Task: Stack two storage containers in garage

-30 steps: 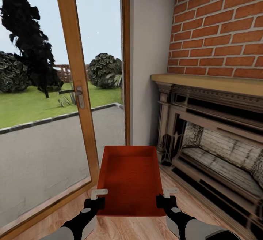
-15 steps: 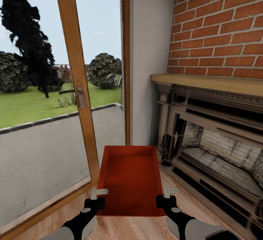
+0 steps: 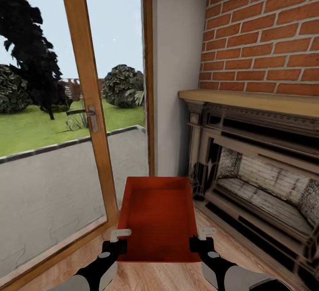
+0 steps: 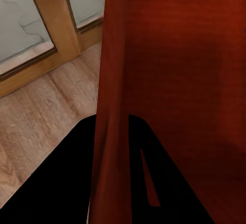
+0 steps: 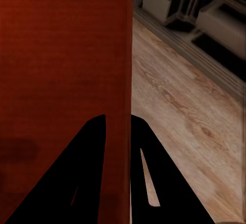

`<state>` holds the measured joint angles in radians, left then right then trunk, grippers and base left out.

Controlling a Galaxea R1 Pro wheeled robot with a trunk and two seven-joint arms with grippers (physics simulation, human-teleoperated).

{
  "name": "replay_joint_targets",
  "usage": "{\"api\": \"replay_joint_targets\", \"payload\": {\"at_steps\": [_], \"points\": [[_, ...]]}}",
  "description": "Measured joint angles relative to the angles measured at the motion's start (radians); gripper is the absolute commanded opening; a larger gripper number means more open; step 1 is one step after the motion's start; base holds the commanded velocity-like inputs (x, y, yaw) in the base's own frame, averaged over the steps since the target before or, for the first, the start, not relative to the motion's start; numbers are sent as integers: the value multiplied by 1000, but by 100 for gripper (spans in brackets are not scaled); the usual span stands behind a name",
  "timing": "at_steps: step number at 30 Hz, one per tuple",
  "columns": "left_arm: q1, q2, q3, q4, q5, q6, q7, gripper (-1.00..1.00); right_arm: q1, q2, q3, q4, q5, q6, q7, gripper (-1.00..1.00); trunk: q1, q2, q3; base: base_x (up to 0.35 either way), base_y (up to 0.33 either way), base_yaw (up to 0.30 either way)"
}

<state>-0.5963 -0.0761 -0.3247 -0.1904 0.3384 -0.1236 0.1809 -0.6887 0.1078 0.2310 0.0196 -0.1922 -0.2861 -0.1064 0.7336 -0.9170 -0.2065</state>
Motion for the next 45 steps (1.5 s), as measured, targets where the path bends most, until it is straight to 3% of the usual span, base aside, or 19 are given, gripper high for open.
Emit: {"api": "replay_joint_targets", "payload": {"at_steps": [33, 45], "points": [[0, -1, 0, 0, 0, 0, 1, -100, 0, -1, -4, 0, 5, 0, 1, -100, 0, 0, 36, 0, 0, -180], [0, 0, 0, 0, 0, 0, 0, -100, 0, -1, -1, 0, 1, 2, 2, -100, 0, 0, 39, 0, 0, -30]]}}
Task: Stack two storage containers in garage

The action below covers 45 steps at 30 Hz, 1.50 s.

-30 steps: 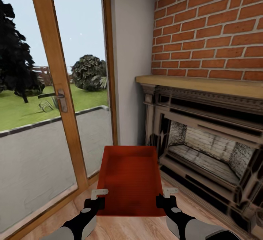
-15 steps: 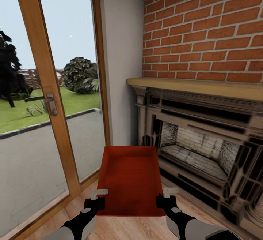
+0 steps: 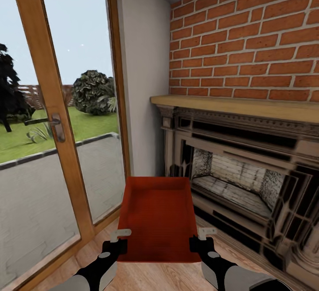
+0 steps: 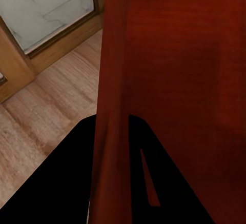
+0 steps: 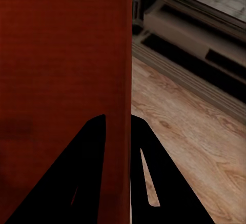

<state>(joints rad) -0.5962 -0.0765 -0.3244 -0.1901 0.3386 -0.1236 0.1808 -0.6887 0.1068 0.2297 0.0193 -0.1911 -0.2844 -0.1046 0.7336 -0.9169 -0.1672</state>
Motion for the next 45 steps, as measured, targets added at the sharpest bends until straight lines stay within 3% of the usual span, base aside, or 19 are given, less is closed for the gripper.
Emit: {"api": "replay_joint_targets", "payload": {"at_steps": [19, 45], "points": [[0, 0, -1, 0, 0, 0, 2, -100, 0, 1, 3, 0, -1, 0, -2, -100, 0, 0, 0, 0, 0, -15], [0, -1, -1, 0, 0, 0, 3, -100, 0, 1, 4, 0, -4, -1, -2, -100, 0, 0, 0, 0, 0, -261]]}}
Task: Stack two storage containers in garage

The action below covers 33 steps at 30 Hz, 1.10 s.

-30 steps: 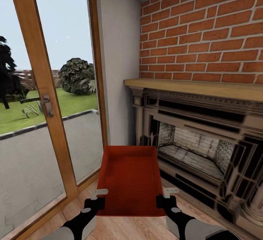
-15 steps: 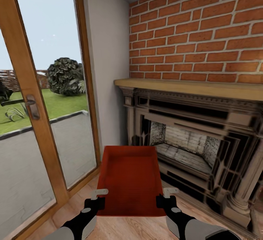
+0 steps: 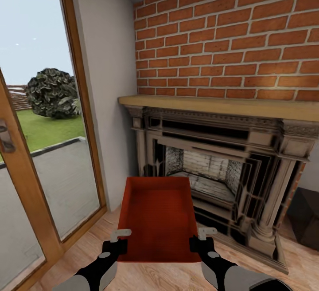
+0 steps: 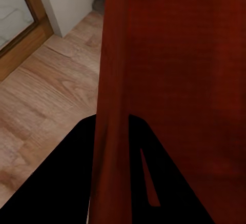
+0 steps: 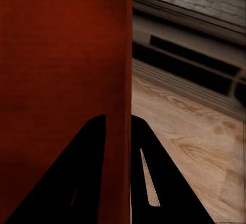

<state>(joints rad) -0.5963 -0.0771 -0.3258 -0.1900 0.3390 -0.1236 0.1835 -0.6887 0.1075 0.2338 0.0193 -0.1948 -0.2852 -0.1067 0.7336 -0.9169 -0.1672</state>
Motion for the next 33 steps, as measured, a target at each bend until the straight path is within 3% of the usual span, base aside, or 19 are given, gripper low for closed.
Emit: {"api": "replay_joint_targets", "payload": {"at_steps": [33], "points": [[0, 0, 1, 0, 0, 0, -2, -100, 0, -1, -5, 0, 6, 1, 1, -100, 0, 0, 0, 0, 0, -278]]}}
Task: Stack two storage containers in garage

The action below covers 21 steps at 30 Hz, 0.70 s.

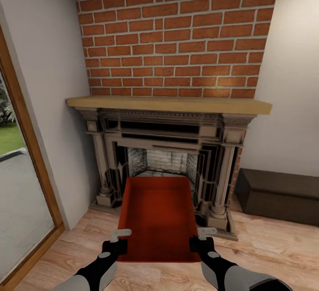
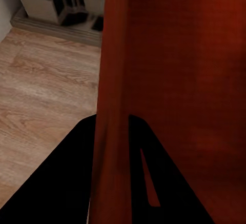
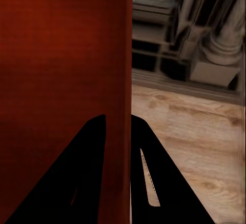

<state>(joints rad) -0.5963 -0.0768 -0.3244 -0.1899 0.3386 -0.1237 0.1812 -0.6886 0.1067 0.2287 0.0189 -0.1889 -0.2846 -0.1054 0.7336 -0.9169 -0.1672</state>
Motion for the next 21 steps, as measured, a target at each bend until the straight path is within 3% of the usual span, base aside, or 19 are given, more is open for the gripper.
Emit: {"api": "replay_joint_targets", "payload": {"at_steps": [21], "points": [[0, -1, 0, 0, -1, 0, 1, -100, 0, 0, 0, 0, 0, -1, -1, -100, 0, 0, 0, 0, 0, -282]]}}
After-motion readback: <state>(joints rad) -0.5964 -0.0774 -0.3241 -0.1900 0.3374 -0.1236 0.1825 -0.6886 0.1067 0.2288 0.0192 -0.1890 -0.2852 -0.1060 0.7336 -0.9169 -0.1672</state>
